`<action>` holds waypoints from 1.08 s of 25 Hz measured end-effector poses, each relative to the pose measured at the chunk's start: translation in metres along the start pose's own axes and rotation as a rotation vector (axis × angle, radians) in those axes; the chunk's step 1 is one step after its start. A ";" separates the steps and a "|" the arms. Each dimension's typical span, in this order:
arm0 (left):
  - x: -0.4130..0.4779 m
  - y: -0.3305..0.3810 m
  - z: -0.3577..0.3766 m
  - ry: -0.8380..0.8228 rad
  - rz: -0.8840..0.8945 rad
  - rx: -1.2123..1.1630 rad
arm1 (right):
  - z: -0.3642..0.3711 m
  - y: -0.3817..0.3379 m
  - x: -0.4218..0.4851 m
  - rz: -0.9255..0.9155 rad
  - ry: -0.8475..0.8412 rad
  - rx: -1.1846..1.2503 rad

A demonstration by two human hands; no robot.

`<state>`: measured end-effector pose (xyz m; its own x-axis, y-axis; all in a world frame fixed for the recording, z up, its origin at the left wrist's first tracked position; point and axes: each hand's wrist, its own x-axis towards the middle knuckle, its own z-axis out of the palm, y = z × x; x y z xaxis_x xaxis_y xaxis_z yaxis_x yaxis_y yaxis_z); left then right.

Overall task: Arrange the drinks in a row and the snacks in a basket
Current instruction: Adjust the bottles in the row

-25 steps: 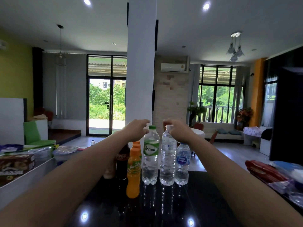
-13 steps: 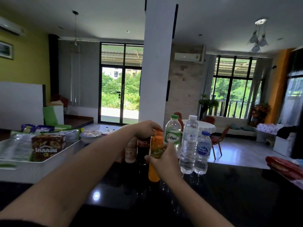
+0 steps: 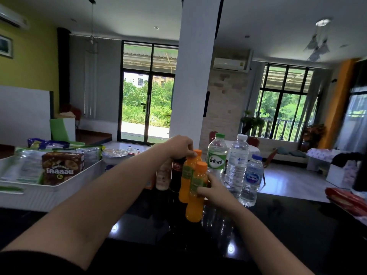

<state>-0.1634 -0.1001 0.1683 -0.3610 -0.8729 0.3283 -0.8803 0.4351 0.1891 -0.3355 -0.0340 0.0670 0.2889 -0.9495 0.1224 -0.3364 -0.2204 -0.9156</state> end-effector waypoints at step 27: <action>-0.005 0.000 0.026 0.112 -0.059 -0.369 | 0.028 0.035 0.003 0.031 0.221 0.101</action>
<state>-0.1701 -0.1016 0.1431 -0.2589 -0.8781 0.4023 -0.7210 0.4529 0.5244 -0.3213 -0.0383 0.0247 0.0730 -0.9836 0.1648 -0.2473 -0.1779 -0.9525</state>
